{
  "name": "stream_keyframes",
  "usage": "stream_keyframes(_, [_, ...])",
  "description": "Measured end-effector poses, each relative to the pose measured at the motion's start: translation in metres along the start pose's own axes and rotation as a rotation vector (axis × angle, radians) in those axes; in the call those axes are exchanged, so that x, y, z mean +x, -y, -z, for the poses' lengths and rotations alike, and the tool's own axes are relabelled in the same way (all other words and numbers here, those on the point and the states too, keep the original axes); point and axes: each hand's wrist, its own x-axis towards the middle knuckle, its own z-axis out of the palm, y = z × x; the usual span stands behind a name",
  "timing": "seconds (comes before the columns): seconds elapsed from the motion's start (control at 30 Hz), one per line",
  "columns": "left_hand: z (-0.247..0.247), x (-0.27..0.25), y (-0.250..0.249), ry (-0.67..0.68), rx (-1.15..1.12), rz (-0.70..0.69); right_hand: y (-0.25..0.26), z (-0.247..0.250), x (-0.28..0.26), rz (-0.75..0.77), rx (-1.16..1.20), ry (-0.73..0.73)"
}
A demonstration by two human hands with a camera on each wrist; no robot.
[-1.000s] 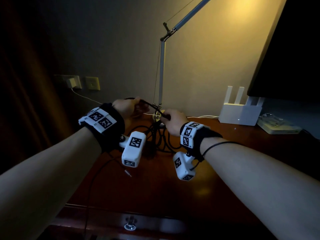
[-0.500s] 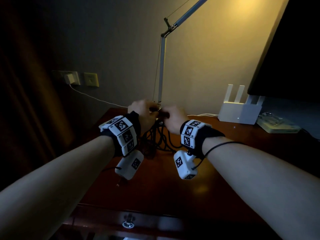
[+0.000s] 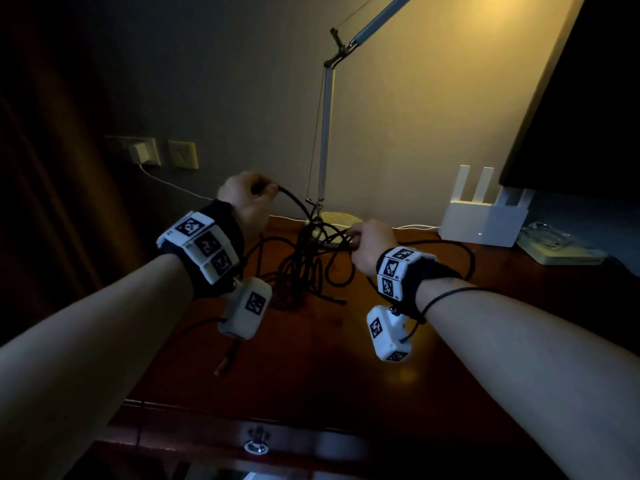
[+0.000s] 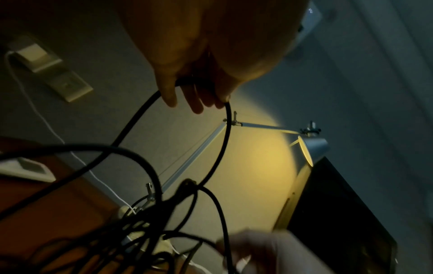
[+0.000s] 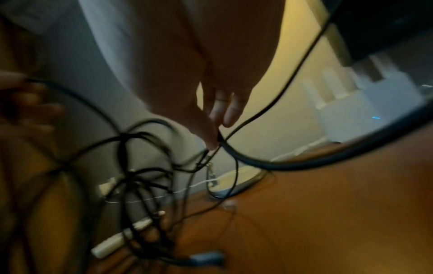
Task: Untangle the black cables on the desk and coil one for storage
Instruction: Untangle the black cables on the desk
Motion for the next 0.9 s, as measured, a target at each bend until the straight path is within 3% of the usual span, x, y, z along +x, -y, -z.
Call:
stream_keyframes(0.1, [0.007,0.004,0.005,-0.047,-0.021,0.021,-0.008,-0.003,-0.001,-0.088,-0.03,-0.012])
stream_keyframes(0.23, [0.0,0.001,0.005,0.061,0.02,0.017,0.006,-0.001,-0.003,-0.068,0.043,0.039])
stream_keyframes(0.4, [-0.016,-0.006,-0.006,0.112,0.013,-0.039,0.032,0.002,0.004,0.029,0.246,0.103])
stream_keyframes(0.53, [-0.019,-0.01,-0.01,0.123,0.003,-0.089,0.037,0.0,0.004,0.122,0.155,0.167])
stream_keyframes(0.77, [-0.008,-0.005,-0.001,0.119,-0.005,-0.049,0.023,-0.006,0.006,0.105,0.121,-0.01])
stream_keyframes(0.9, [-0.008,-0.005,-0.002,0.045,0.19,-0.043,0.024,-0.006,0.007,0.093,0.143,-0.012])
